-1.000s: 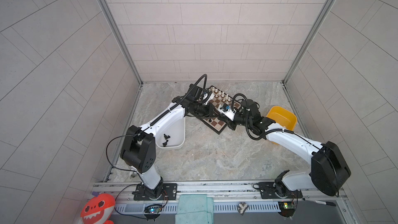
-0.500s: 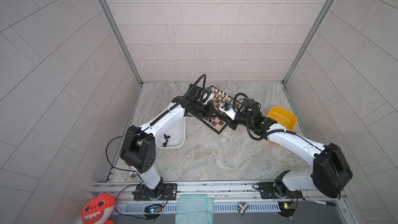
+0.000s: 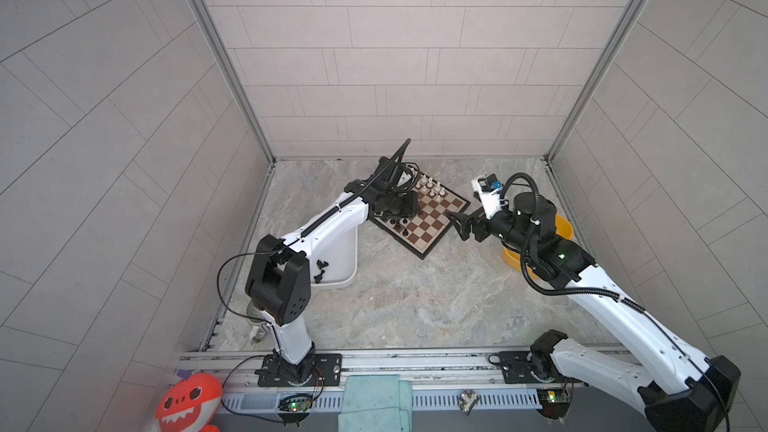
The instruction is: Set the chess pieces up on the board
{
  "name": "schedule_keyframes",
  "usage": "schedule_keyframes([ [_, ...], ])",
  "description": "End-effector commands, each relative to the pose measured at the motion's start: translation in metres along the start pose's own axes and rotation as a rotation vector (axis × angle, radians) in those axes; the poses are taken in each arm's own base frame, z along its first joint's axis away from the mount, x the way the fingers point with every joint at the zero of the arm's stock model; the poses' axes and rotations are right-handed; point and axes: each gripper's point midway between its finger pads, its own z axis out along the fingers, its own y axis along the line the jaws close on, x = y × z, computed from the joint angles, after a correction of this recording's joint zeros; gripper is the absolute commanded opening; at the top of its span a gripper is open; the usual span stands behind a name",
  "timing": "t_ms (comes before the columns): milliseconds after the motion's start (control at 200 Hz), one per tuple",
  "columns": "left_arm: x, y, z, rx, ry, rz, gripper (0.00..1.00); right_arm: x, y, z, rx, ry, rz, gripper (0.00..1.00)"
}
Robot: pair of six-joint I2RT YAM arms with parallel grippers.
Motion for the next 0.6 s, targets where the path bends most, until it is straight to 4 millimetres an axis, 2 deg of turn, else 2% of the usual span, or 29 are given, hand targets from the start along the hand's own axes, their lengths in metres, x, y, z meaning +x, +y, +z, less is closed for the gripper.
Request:
schedule_keyframes([
  [0, -0.006, 0.025, 0.021, -0.186, -0.02, 0.073, 0.0, 0.028, -0.033, -0.008, 0.111, 0.091, 0.275, 0.99],
  [105, -0.008, 0.039, 0.044, -0.258, -0.009, 0.085, 0.0, 0.039, -0.043, -0.007, 0.13, 0.087, 0.352, 0.99],
  [180, -0.008, 0.047, 0.058, -0.285, 0.002, 0.096, 0.0, 0.043, -0.042, -0.007, 0.111, 0.089, 0.372, 0.99],
  [320, 0.005, 0.064, 0.08, -0.333, 0.055, 0.101, 0.0, 0.048, -0.042, -0.007, 0.097, 0.099, 0.348, 1.0],
  [425, 0.013, 0.079, 0.088, -0.38, 0.07, 0.095, 0.0, 0.048, -0.043, -0.007, 0.093, 0.096, 0.349, 1.0],
  [595, 0.013, 0.087, 0.095, -0.406, 0.039, 0.079, 0.0, 0.051, -0.039, -0.002, 0.063, 0.106, 0.362, 1.0],
])
